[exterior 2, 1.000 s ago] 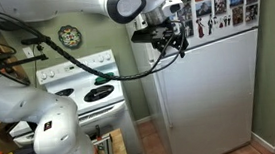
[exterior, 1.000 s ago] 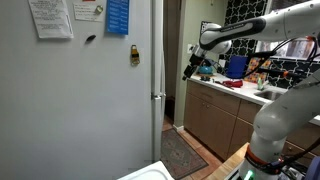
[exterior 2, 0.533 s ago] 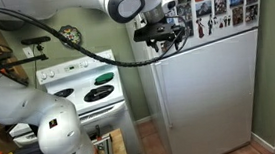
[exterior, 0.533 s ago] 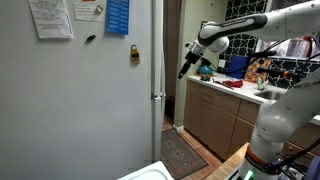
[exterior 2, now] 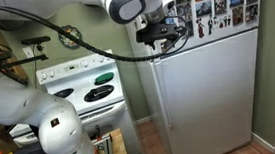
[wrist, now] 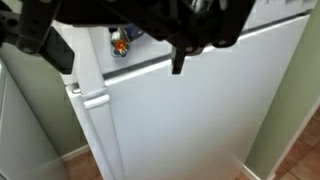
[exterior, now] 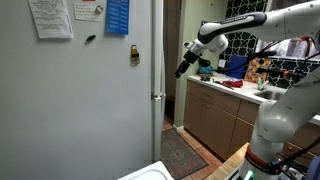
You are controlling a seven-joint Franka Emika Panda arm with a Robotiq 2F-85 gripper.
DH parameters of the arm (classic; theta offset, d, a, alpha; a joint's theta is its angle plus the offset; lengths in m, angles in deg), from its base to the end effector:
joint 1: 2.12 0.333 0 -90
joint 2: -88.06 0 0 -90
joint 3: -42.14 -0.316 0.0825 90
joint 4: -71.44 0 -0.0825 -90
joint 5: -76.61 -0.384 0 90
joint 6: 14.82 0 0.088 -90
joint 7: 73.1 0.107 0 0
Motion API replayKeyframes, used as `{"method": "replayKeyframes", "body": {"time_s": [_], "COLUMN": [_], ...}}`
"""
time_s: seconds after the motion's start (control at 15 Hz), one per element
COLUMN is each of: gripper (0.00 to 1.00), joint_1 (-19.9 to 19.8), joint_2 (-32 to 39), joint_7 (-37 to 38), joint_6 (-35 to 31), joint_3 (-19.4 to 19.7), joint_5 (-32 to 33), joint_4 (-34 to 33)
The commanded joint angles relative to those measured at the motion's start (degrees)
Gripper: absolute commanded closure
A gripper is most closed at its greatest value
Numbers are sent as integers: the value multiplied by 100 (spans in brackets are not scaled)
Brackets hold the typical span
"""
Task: Open the top fridge door
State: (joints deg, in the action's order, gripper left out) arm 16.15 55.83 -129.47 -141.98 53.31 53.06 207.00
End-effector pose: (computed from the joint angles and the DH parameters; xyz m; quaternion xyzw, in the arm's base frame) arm 0.4173 0.0524 0.5728 -0.8515 -0.4279 -0.2710 0.1358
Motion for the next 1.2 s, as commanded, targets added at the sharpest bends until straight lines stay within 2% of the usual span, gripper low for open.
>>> {"method": "replayKeyframes", "body": {"time_s": [0.0,0.27,0.53,0.8,0.87,1.13], "gripper": [0,0,0,0,0,0], "joint_1": [343,451,182,-272,-457,-599], "joint_2": [-70,32,197,363,274,344], "joint_7": [-1079,-2300,-3430,-3919,-3691,-3837], "joint_6": [1,329,928,1307,1261,1333], "joint_3": [248,333,186,-41,-247,-315], "joint_5": [-990,-2174,-3027,-3463,-3392,-3493], "joint_4": [13,-56,-109,-131,-86,-94]}}
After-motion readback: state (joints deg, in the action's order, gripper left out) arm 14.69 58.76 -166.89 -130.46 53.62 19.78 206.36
